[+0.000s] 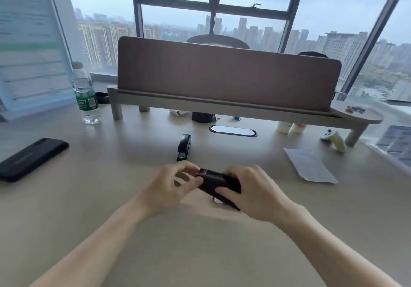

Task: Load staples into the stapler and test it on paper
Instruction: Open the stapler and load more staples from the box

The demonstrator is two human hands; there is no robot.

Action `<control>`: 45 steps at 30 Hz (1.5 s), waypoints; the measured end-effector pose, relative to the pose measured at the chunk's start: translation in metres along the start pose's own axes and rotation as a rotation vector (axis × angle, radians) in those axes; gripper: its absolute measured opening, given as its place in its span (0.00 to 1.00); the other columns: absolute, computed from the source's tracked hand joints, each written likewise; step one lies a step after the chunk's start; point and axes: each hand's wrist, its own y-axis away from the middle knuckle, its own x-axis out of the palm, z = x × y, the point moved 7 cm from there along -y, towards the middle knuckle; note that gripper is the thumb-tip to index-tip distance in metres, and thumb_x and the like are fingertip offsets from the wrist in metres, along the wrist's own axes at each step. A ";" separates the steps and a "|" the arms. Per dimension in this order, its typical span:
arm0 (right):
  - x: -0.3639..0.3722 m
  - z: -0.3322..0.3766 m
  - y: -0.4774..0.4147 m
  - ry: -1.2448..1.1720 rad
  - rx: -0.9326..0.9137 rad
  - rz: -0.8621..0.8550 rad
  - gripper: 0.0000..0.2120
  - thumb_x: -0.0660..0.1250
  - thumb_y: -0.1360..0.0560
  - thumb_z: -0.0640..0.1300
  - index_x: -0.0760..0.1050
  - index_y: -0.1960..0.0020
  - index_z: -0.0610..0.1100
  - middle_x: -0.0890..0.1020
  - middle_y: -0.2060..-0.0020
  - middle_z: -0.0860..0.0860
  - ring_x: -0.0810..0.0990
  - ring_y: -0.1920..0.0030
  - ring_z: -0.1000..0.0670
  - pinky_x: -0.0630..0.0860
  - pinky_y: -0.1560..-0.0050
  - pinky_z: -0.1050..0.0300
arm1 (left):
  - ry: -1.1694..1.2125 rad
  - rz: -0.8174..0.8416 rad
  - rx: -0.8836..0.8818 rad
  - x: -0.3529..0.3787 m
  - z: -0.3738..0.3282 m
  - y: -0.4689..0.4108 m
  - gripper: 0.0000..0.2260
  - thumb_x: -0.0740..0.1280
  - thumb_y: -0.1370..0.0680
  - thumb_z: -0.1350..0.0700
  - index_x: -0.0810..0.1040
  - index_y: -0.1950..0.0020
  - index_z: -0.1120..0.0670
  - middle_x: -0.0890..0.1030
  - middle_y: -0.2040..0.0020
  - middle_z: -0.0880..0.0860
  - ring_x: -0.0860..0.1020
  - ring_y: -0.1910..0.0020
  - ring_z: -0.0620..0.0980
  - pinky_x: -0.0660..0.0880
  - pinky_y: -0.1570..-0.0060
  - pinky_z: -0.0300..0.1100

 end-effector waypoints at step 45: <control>0.015 -0.045 -0.057 -0.007 0.432 -0.077 0.28 0.56 0.21 0.71 0.75 0.39 0.48 0.81 0.44 0.50 0.82 0.43 0.41 0.77 0.45 0.48 | -0.717 -0.130 -0.025 -0.004 0.038 -0.107 0.10 0.61 0.21 0.64 0.80 0.49 0.55 0.80 0.46 0.53 0.80 0.46 0.62 0.72 0.57 0.45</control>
